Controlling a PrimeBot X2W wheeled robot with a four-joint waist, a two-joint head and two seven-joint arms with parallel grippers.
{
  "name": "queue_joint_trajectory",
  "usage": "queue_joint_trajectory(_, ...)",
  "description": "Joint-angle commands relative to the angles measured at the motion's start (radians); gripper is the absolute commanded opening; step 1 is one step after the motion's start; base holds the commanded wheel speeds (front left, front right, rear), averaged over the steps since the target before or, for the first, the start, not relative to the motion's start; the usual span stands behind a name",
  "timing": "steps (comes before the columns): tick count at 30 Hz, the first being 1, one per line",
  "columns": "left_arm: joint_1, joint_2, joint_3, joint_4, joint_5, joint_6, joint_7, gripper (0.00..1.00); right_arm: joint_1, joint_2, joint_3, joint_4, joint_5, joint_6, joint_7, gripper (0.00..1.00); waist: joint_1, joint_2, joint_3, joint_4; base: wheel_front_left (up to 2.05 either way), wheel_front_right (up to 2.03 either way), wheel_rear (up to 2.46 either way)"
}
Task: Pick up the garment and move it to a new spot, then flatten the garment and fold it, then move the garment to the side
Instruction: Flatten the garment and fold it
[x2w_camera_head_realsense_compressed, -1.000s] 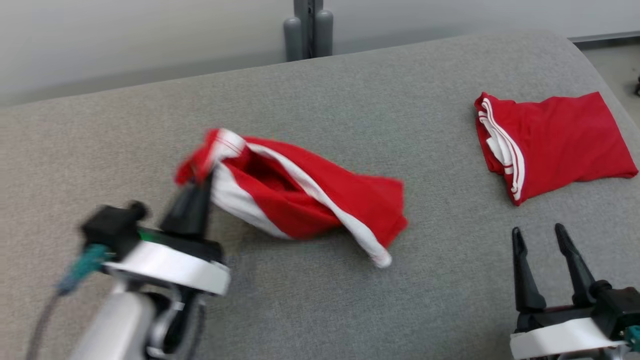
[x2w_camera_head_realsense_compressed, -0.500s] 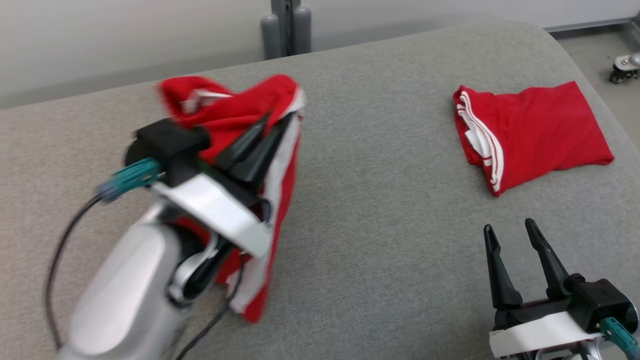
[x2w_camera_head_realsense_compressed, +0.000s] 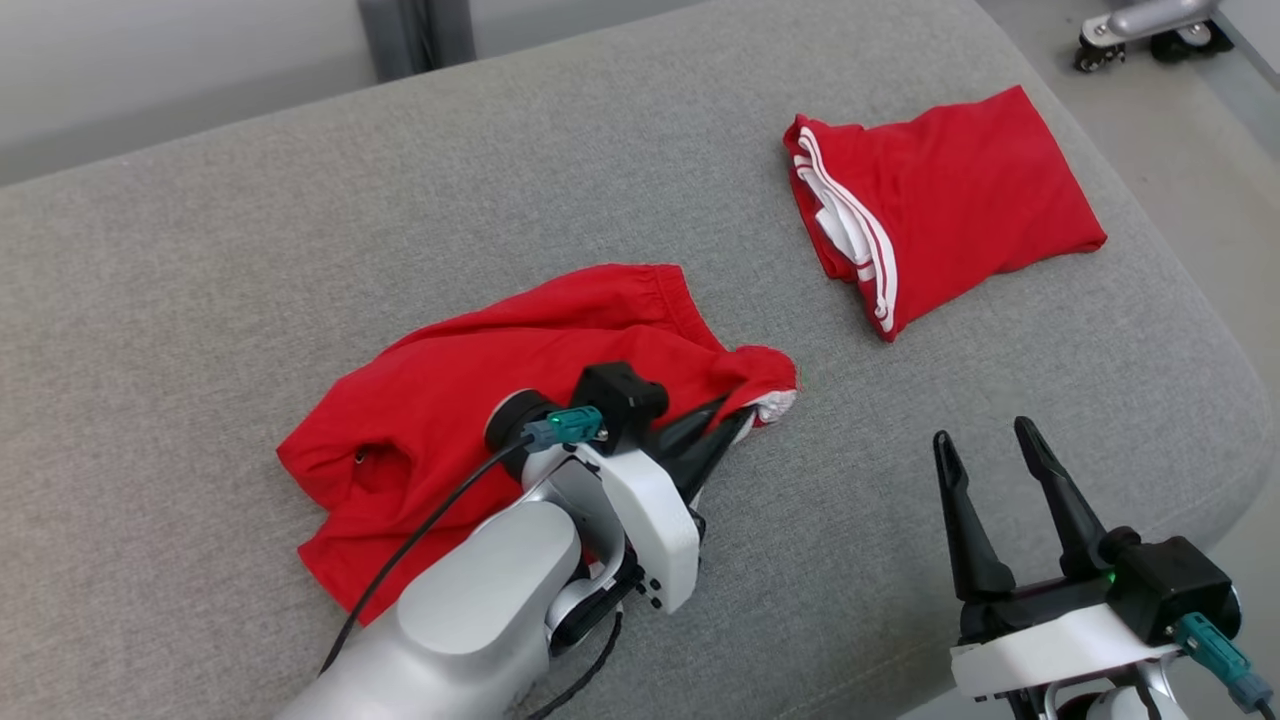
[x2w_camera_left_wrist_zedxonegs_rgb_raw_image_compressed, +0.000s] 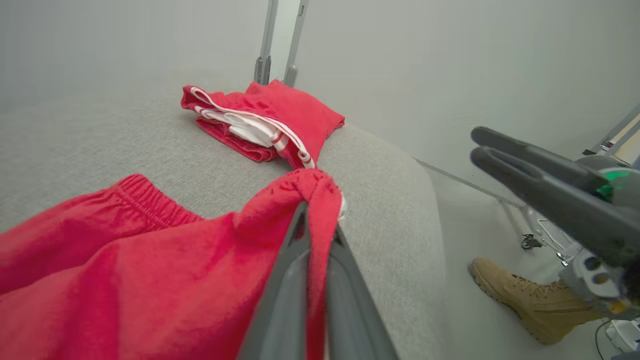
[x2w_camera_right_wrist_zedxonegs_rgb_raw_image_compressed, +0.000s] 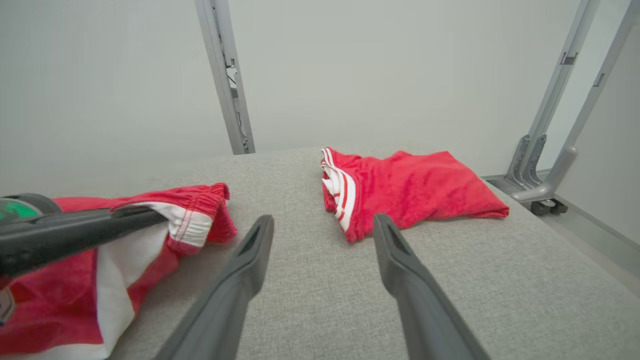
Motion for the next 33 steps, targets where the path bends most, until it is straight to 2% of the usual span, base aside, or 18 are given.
queue_joint_trajectory(1,-0.027,0.003,-0.017,0.042,-0.019,-0.001,-0.031,1.0,-0.008,-0.004,-0.006,-0.001,0.007,0.0,-0.002,1.0,0.0,0.0,0.017,-0.011,0.0,0.0,0.0)
queue_joint_trajectory(6,-0.039,-0.005,-0.103,0.094,-0.095,-0.001,-0.058,1.0,0.017,-0.004,-0.033,0.004,0.003,0.0,-0.002,1.0,0.0,0.0,0.009,0.025,0.0,0.0,0.0)
queue_joint_trajectory(8,-0.017,-0.009,-0.142,0.056,-0.135,-0.001,-0.043,1.0,0.025,-0.004,-0.043,0.006,-0.002,0.0,-0.002,1.0,0.0,0.0,-0.005,0.045,0.0,0.0,0.0)
queue_joint_trajectory(12,0.019,0.073,-0.141,-0.015,-0.151,0.007,-0.074,1.0,0.038,-0.004,-0.05,0.006,-0.01,0.0,-0.002,1.0,0.0,0.0,-0.042,0.083,0.0,0.0,0.0)
queue_joint_trajectory(14,0.045,0.121,-0.113,-0.063,-0.159,0.043,-0.089,1.0,0.044,-0.004,-0.054,0.004,-0.014,0.0,-0.002,1.0,0.0,0.0,-0.057,0.102,0.0,0.0,0.0)
queue_joint_trajectory(18,0.085,0.238,-0.053,-0.104,-0.161,0.151,-0.096,1.0,0.059,-0.004,-0.052,0.003,-0.03,0.0,-0.002,1.0,0.0,0.0,-0.071,0.144,0.0,0.0,0.0)
queue_joint_trajectory(20,0.087,0.267,-0.04,-0.104,-0.16,0.181,-0.084,1.0,0.064,-0.004,-0.046,0.007,-0.036,0.0,-0.002,1.0,0.0,0.0,-0.074,0.162,0.0,0.0,0.0)
queue_joint_trajectory(24,0.079,0.294,-0.053,-0.086,-0.166,0.192,-0.023,1.0,0.064,-0.004,-0.029,0.012,-0.047,0.0,-0.002,1.0,0.0,0.0,-0.08,0.177,0.0,0.0,0.0)
queue_joint_trajectory(28,0.076,0.298,-0.079,-0.124,-0.19,0.153,0.052,1.0,0.048,-0.005,-0.029,0.006,-0.044,0.0,-0.002,1.0,0.0,0.0,-0.074,0.174,0.0,0.0,0.0)
queue_joint_trajectory(33,0.076,0.319,-0.093,-0.165,-0.189,0.166,0.097,1.0,0.056,-0.004,-0.035,0.006,-0.036,0.0,-0.002,1.0,0.0,0.0,-0.062,0.169,0.0,0.0,0.0)
